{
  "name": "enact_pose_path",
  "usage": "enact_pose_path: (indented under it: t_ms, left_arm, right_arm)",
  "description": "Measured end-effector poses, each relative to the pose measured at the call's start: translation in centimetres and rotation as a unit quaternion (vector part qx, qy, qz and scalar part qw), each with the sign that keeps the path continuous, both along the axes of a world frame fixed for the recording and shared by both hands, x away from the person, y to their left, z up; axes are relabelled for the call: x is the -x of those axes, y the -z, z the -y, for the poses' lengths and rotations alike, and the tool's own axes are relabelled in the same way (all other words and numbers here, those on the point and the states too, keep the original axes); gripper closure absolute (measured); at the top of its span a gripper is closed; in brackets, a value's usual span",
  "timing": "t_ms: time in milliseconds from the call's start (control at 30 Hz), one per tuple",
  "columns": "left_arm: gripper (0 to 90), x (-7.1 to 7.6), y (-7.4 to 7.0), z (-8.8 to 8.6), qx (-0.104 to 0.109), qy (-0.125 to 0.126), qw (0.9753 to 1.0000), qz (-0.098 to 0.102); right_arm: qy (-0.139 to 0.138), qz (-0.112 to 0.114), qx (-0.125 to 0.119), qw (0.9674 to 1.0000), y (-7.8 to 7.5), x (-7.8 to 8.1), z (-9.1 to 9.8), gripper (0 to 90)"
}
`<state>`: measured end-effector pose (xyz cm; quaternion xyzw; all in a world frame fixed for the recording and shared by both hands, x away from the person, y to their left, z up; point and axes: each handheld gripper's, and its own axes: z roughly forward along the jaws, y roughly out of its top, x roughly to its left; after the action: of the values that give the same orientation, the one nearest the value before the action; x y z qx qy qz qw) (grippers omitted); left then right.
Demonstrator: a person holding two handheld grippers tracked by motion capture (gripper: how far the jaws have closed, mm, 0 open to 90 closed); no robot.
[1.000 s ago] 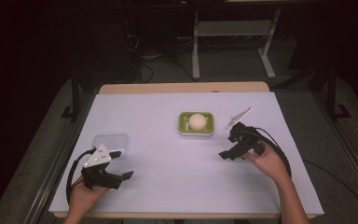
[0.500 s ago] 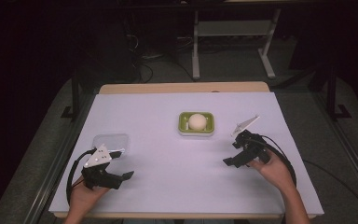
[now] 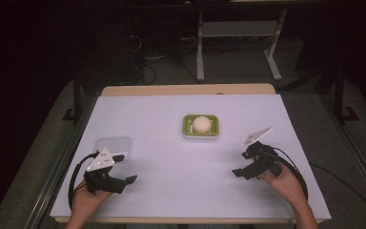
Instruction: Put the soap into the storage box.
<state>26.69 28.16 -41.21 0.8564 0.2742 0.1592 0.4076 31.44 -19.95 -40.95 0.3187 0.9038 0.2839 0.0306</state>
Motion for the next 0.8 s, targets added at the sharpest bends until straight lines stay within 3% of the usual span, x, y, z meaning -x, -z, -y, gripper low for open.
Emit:
enact_pose_path:
  t_ms: [800]
  left_arm:
    - [13.9,0.1,0.1,0.4,-0.002,0.0,1.0,0.0]
  right_arm:
    - [0.012,0.006,-0.006,0.9999,1.1,3.3,1.4,19.4]
